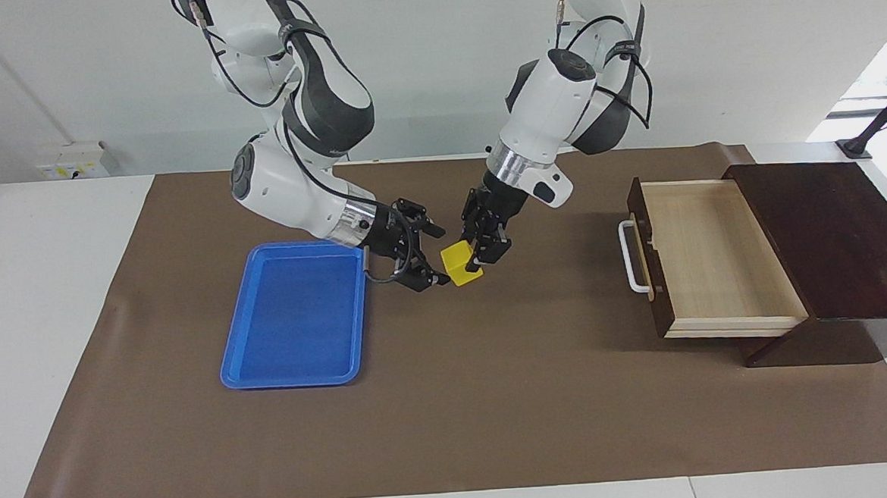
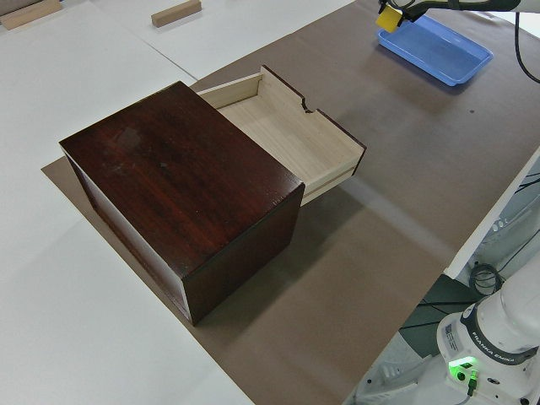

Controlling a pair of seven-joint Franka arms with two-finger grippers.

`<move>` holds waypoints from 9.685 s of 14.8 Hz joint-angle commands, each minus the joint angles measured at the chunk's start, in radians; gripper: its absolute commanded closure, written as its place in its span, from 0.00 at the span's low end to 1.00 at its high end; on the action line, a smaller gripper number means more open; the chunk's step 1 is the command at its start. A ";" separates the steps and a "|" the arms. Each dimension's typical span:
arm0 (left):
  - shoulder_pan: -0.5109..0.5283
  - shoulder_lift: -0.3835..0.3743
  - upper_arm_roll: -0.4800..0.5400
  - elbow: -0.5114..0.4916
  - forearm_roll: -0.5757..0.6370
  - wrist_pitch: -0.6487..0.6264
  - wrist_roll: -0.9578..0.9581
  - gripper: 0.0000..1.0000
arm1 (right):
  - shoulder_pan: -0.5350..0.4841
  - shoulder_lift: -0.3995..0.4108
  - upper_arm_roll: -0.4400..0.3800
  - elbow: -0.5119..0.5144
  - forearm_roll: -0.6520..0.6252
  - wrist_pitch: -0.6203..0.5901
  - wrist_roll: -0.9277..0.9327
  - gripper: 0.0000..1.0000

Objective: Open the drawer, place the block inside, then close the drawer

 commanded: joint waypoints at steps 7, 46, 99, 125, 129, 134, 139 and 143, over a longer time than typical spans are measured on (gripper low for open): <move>0.177 -0.127 0.014 0.012 0.002 -0.326 0.162 1.00 | -0.161 -0.023 0.002 0.140 -0.249 -0.265 -0.106 0.00; 0.677 -0.344 0.012 -0.403 0.269 -0.314 0.744 0.00 | -0.382 -0.348 0.008 0.020 -0.858 -0.583 -1.581 0.00; 0.570 -0.212 0.001 -0.151 0.415 -0.366 0.722 0.00 | -0.374 -0.349 0.010 0.020 -0.864 -0.577 -1.587 0.00; 0.471 -0.210 0.007 0.088 0.298 -0.827 1.788 0.00 | -0.376 -0.349 0.010 0.020 -0.863 -0.575 -1.589 0.00; 0.481 -0.178 0.001 0.130 0.296 -0.856 1.790 0.00 | -0.377 -0.349 0.010 0.020 -0.863 -0.575 -1.589 0.00; 0.485 -0.158 0.007 0.150 0.296 -0.851 1.891 0.00 | -0.376 -0.349 0.011 0.020 -0.863 -0.575 -1.589 0.00; 0.502 -0.163 0.004 0.171 0.290 -0.856 1.899 0.00 | -0.377 -0.349 0.010 0.020 -0.863 -0.577 -1.589 0.00; 0.502 -0.166 0.006 0.168 0.283 -0.847 1.893 0.00 | -0.377 -0.349 0.010 0.020 -0.863 -0.577 -1.589 0.00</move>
